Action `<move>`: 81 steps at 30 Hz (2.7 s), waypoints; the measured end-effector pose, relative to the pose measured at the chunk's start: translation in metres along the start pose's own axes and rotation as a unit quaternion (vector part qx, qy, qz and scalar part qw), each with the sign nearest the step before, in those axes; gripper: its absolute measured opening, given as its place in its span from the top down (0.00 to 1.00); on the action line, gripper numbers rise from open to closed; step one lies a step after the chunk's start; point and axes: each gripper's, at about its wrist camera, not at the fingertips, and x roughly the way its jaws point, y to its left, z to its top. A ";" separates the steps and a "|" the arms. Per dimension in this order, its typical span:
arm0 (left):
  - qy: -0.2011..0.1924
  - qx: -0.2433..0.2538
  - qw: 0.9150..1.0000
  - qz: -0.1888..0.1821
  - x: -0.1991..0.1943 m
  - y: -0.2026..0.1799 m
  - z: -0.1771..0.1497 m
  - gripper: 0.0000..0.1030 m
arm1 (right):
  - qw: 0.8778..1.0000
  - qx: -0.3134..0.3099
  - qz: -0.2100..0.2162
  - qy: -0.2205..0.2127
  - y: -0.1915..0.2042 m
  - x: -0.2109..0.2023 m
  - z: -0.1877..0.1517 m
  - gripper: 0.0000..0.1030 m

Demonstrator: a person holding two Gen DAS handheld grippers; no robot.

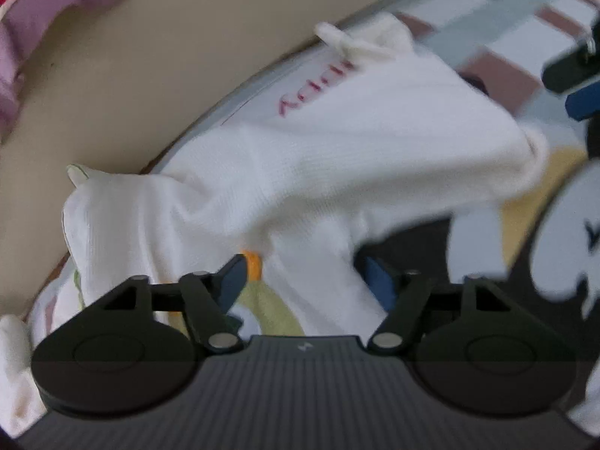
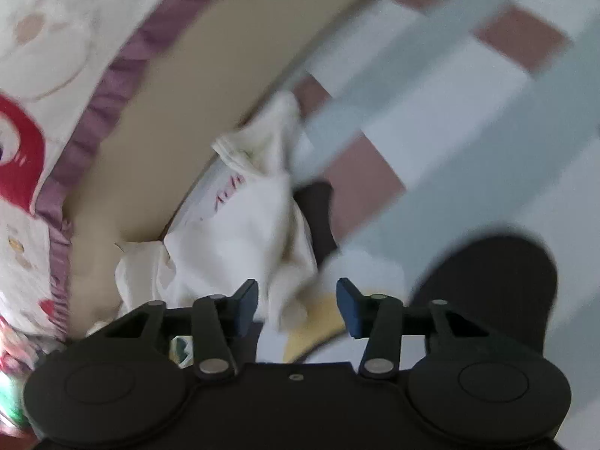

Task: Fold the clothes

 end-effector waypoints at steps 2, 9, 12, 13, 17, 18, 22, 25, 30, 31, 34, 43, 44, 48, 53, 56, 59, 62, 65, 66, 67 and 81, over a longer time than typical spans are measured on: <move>-0.012 -0.020 1.000 -0.019 0.006 0.006 0.001 0.22 | 0.998 -0.053 -0.020 -0.021 0.010 0.003 0.005 0.70; -0.072 -0.046 0.996 -0.014 -0.019 0.031 -0.010 0.96 | 0.991 -0.118 -0.047 -0.046 0.015 0.021 0.016 0.68; -0.094 -0.097 0.991 0.018 -0.041 0.048 -0.027 0.96 | 0.989 -0.131 -0.046 -0.047 0.013 0.027 0.017 0.67; -0.097 -0.105 0.989 0.027 -0.045 0.052 -0.033 0.96 | 0.989 -0.135 -0.042 -0.043 0.014 0.032 0.016 0.67; -0.109 -0.125 0.984 0.058 -0.055 0.063 -0.053 0.96 | 0.984 -0.165 -0.044 -0.047 0.024 0.046 0.012 0.62; -0.112 -0.130 0.983 0.062 -0.057 0.065 -0.056 0.96 | 0.984 -0.168 -0.043 -0.048 0.026 0.049 0.010 0.61; -0.120 -0.142 0.980 0.070 -0.070 0.070 -0.062 0.96 | 0.985 -0.162 -0.023 -0.046 0.033 0.054 0.005 0.57; -0.128 -0.124 0.982 0.066 -0.080 0.071 -0.062 0.96 | 0.984 -0.171 -0.010 -0.050 0.043 0.057 0.002 0.53; -0.141 -0.109 0.983 0.050 -0.093 0.065 -0.054 0.96 | 0.984 -0.176 -0.002 -0.032 0.053 0.075 0.000 0.38; -0.144 -0.107 0.983 0.046 -0.095 0.064 -0.053 0.96 | 0.983 -0.182 -0.005 -0.034 0.052 0.079 -0.002 0.39; -0.159 -0.106 0.981 0.037 -0.102 0.061 -0.046 0.96 | 0.979 -0.199 -0.008 -0.046 0.052 0.081 -0.004 0.95; -0.198 -0.124 0.971 -0.041 -0.130 0.053 0.004 0.96 | 0.948 -0.232 -0.067 -0.205 0.062 -0.024 0.027 0.97; -0.191 -0.128 0.972 -0.059 -0.128 0.050 0.009 0.96 | 0.941 -0.236 -0.082 -0.228 0.062 -0.042 0.031 0.97; -0.102 -0.140 0.976 -0.128 -0.095 0.029 0.011 0.96 | 0.926 -0.262 -0.206 -0.175 0.040 -0.056 0.026 0.97; -0.041 -0.117 0.984 -0.131 -0.066 0.011 -0.009 0.96 | 0.956 -0.175 -0.231 -0.045 -0.004 -0.040 0.035 0.90; -0.023 -0.106 0.985 -0.136 -0.056 0.010 -0.019 0.95 | 0.945 -0.195 -0.251 -0.081 0.000 -0.051 0.040 0.61; -0.014 -0.100 0.986 -0.133 -0.050 0.007 -0.024 0.95 | 0.948 -0.219 -0.209 -0.101 0.003 -0.051 0.042 0.36; -0.015 -0.096 0.988 -0.123 -0.049 0.006 -0.025 0.95 | 0.950 -0.254 -0.174 -0.043 0.004 -0.030 0.040 0.34; -0.018 -0.087 0.989 -0.114 -0.049 0.004 -0.026 0.95 | 0.924 -0.293 -0.245 -0.014 0.000 0.001 0.036 0.33; -0.019 -0.085 0.990 -0.111 -0.049 0.003 -0.026 0.95 | 0.914 -0.304 -0.269 -0.006 -0.002 0.010 0.035 0.34; -0.020 -0.082 0.991 -0.108 -0.050 0.002 -0.026 0.95 | 0.910 -0.306 -0.280 0.000 -0.006 0.015 0.036 0.34; -0.001 -0.042 0.989 -0.138 -0.028 -0.031 0.005 0.95 | 0.882 -0.270 -0.207 -0.325 0.005 -0.072 0.087 0.94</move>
